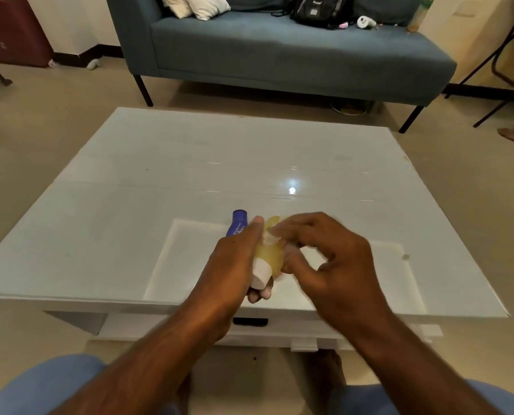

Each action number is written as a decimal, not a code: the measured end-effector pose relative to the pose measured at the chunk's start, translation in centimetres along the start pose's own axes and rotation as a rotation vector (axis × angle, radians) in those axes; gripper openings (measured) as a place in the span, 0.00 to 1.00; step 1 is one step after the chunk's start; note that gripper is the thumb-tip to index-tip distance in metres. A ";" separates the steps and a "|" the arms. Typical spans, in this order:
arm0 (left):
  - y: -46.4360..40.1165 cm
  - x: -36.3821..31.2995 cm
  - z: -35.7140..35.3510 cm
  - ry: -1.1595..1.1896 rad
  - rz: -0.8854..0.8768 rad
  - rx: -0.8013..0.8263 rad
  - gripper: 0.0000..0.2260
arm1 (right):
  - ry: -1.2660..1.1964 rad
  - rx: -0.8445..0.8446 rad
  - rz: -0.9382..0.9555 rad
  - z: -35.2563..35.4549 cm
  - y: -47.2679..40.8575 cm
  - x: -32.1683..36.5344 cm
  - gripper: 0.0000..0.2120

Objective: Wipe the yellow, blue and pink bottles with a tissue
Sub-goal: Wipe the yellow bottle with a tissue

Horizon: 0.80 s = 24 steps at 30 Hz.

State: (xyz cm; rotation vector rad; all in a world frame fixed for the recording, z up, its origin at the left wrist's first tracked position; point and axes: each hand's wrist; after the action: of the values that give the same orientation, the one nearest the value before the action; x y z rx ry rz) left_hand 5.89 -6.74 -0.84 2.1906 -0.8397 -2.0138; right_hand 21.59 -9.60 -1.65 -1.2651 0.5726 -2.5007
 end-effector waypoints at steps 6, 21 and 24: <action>0.0 0.1 -0.2 0.183 0.026 -0.150 0.21 | -0.114 0.019 -0.037 0.4 0.8 0.9 0.14; -0.6 0.1 -0.1 0.124 0.036 -0.184 0.19 | -0.145 -0.073 -0.116 -0.3 -0.3 0.0 0.14; -0.2 0.4 -0.3 0.207 0.044 -0.179 0.18 | -0.133 -0.045 -0.082 -0.5 -0.2 0.6 0.13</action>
State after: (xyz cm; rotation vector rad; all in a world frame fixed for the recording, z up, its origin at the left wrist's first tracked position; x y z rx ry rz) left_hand 6.21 -6.80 -1.26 2.2094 -0.6495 -1.7298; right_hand 20.85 -9.53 -1.40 -1.4873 0.5581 -2.4571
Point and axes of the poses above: each hand's wrist, its own y-axis away from the middle knuckle, its own z-axis out of the back of the hand, x = y × z, and after that the axes turned 4 degrees about x, right-handed
